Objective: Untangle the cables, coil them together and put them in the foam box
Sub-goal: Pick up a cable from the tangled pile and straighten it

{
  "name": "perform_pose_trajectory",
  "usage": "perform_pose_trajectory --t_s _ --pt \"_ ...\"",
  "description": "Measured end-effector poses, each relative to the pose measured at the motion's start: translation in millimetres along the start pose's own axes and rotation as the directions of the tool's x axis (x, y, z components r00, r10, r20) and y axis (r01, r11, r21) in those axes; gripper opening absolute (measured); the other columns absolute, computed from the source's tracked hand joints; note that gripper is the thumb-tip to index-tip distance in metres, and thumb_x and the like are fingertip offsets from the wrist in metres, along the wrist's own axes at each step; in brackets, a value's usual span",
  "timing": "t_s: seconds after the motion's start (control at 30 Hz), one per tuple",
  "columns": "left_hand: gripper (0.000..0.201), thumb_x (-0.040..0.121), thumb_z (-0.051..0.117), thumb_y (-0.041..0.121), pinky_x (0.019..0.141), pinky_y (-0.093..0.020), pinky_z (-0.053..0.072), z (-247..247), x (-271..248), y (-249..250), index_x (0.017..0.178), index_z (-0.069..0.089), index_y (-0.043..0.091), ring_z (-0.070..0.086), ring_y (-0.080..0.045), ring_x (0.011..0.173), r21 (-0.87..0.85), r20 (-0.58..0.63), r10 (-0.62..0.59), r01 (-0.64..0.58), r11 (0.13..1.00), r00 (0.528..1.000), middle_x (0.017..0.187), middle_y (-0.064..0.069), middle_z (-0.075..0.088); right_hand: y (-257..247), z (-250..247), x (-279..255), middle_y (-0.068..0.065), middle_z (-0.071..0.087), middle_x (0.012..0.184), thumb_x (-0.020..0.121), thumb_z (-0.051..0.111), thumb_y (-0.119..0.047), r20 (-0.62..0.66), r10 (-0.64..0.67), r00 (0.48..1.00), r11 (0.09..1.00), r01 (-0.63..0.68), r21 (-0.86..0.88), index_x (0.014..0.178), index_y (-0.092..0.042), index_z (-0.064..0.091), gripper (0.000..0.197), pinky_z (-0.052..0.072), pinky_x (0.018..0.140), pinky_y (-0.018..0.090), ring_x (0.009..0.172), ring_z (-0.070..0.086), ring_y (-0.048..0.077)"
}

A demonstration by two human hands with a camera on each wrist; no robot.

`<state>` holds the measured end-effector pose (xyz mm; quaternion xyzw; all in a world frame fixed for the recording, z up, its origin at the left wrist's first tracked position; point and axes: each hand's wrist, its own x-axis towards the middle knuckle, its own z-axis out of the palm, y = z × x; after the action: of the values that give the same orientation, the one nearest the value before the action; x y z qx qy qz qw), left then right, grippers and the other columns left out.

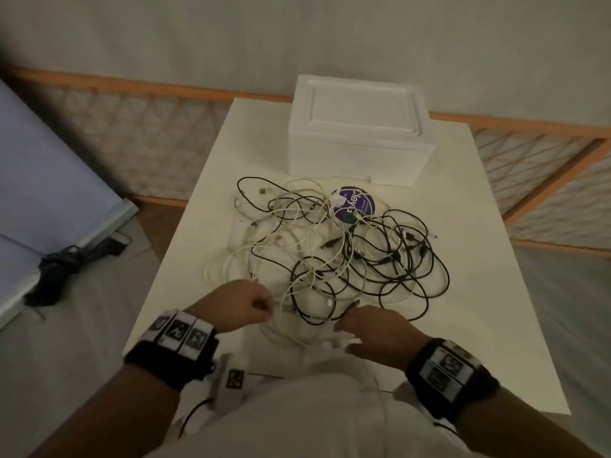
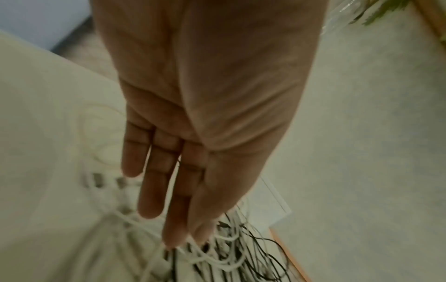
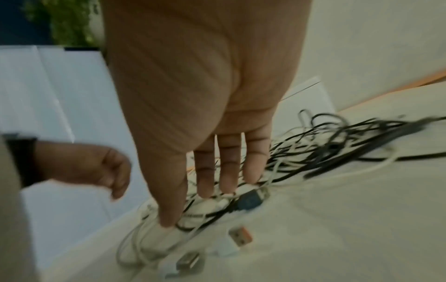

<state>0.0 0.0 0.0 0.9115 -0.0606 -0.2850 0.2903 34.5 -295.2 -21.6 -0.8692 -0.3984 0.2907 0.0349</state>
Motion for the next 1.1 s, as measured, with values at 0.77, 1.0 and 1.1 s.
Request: perform_pose_trajectory --t_s 0.77,1.0,1.1 --pt "0.024 0.093 0.057 0.006 0.095 -0.044 0.051 -33 53 63 0.089 0.075 0.021 0.066 -0.012 0.102 -0.715 -0.345 0.07 -0.31 0.626 0.936 0.112 0.008 0.07 -3 -123 30 -0.01 0.069 0.084 0.076 0.078 -0.017 -0.541 0.403 0.738 0.656 0.179 0.733 0.096 -0.034 0.056 0.035 0.05 0.068 0.018 0.072 0.063 0.0" --pt "0.022 0.092 0.054 0.015 0.073 -0.027 0.049 -59 66 96 0.084 0.074 0.021 0.063 -0.008 0.076 -0.821 -0.484 0.054 -0.474 0.318 0.873 0.111 0.0 0.068 -27 -129 63 0.012 0.063 0.103 0.097 0.051 -0.016 -0.489 0.023 0.872 0.664 0.353 0.66 0.102 -0.008 0.059 0.013 0.05 0.088 0.033 0.093 0.06 0.02" --pt "0.014 0.087 0.051 0.023 0.069 -0.033 0.056 -82 58 91 0.084 0.059 0.011 0.066 -0.02 0.074 -0.847 -0.531 -0.021 -0.531 -0.008 0.847 0.085 -0.006 0.071 -16 -132 62 0.003 0.057 0.074 0.099 0.047 -0.017 -0.45 0.086 0.889 0.581 0.323 0.747 0.088 -0.01 0.054 0.015 0.047 0.071 0.028 0.068 0.056 0.01"
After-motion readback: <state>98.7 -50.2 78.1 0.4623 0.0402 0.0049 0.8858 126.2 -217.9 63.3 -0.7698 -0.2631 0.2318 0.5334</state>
